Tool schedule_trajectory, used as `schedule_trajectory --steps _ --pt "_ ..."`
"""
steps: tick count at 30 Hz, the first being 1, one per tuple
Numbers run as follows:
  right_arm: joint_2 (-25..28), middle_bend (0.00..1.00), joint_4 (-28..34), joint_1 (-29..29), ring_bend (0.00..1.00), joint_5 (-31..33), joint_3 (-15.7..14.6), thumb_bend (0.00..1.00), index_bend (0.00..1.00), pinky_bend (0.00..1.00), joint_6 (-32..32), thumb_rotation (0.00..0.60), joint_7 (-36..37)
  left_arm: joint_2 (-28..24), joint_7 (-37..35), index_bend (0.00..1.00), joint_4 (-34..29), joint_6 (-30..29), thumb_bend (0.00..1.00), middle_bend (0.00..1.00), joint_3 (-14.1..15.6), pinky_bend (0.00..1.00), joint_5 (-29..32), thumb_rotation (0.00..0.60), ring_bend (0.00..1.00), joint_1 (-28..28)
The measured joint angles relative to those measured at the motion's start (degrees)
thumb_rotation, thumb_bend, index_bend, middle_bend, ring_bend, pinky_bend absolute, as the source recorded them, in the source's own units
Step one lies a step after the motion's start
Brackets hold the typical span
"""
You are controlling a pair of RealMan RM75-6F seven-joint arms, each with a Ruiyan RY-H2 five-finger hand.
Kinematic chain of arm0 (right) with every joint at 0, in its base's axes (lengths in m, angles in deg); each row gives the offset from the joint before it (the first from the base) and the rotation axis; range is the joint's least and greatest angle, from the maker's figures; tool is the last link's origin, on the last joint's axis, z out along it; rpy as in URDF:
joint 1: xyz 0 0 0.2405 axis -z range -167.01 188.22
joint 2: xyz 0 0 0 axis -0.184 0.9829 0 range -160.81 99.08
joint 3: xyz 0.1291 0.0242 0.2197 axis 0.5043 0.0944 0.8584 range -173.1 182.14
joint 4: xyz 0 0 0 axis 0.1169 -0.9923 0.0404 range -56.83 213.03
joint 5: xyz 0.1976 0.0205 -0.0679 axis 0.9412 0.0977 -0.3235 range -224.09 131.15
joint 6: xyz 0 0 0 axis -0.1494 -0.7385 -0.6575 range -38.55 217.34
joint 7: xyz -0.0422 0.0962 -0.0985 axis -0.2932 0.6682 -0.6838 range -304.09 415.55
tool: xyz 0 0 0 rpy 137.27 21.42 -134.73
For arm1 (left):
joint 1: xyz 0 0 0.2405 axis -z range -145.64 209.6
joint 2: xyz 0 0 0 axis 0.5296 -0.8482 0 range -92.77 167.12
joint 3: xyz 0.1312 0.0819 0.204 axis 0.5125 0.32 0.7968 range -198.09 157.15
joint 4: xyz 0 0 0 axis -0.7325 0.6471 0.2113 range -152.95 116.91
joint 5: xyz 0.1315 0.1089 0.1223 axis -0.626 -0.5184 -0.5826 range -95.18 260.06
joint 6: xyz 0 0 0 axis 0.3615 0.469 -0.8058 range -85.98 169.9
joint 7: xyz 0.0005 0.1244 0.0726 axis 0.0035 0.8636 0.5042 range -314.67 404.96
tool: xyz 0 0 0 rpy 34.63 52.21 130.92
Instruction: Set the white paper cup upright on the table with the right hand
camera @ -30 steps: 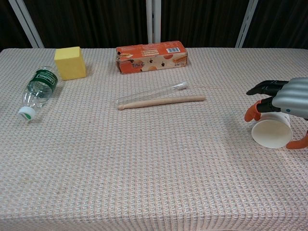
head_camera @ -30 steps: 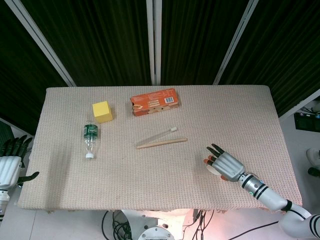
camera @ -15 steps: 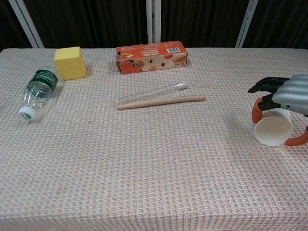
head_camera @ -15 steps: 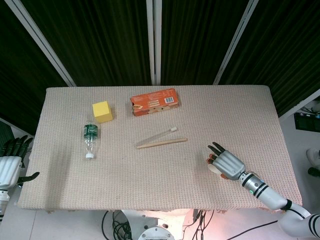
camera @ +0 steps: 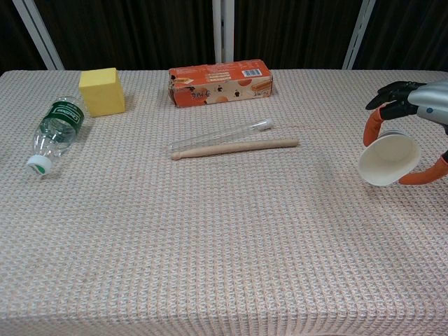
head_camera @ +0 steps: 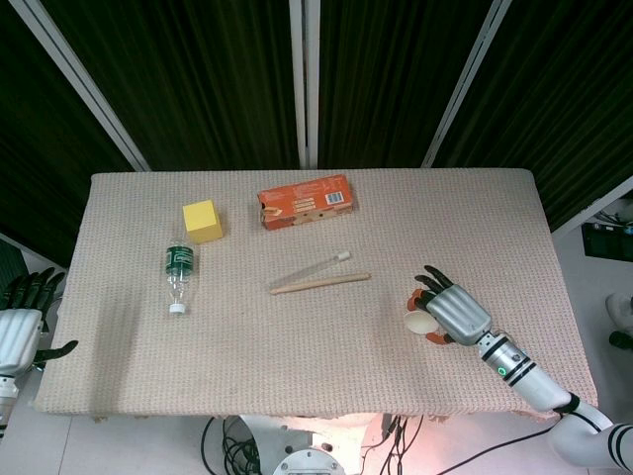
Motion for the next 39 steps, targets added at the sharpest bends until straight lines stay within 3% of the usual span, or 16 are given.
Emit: schedule_trajectory --steps 7,13,17,23,29,39 --pt "-2.56 0.54 -2.93 1.44 0.13 1.96 1.55 0.12 0.53 0.00 -4.25 0.600 24.95 0.07 0.00 0.00 0.12 0.29 0.03 0.00 -0.06 0.00 0.26 0.600 0.00 0.11" --pt "-5.44 0.54 -7.62 2.31 0.12 3.28 1.51 0.12 0.53 0.00 -4.75 0.600 53.15 0.13 -0.25 0.00 0.29 1.16 0.03 0.00 -0.02 0.00 0.49 0.600 0.00 0.44" --pt "-8.05 0.54 -13.38 2.61 0.12 3.19 0.50 0.12 0.53 0.00 -4.23 0.600 72.93 0.31 -0.11 0.00 0.43 1.41 0.03 0.00 0.16 0.00 0.34 0.600 0.00 0.60" --pt "-12.36 0.54 -23.47 2.86 0.12 2.25 -1.85 0.13 0.53 0.00 -3.12 0.600 92.56 0.33 0.23 0.00 0.30 1.72 0.03 0.00 0.03 0.00 0.76 0.600 0.00 0.73" --pt "-16.34 0.54 -30.68 2.91 0.11 1.41 -3.73 0.13 0.53 0.00 -1.87 0.600 96.22 0.38 0.11 0.00 0.39 1.75 0.03 0.00 0.02 0.00 0.83 0.600 0.00 0.75" --pt "-16.84 0.51 -30.14 3.01 0.08 2.36 -3.50 0.13 0.52 0.00 -0.73 0.600 91.28 0.09 -1.17 0.00 0.61 2.02 0.03 0.00 0.17 0.00 0.60 0.600 0.00 0.86"
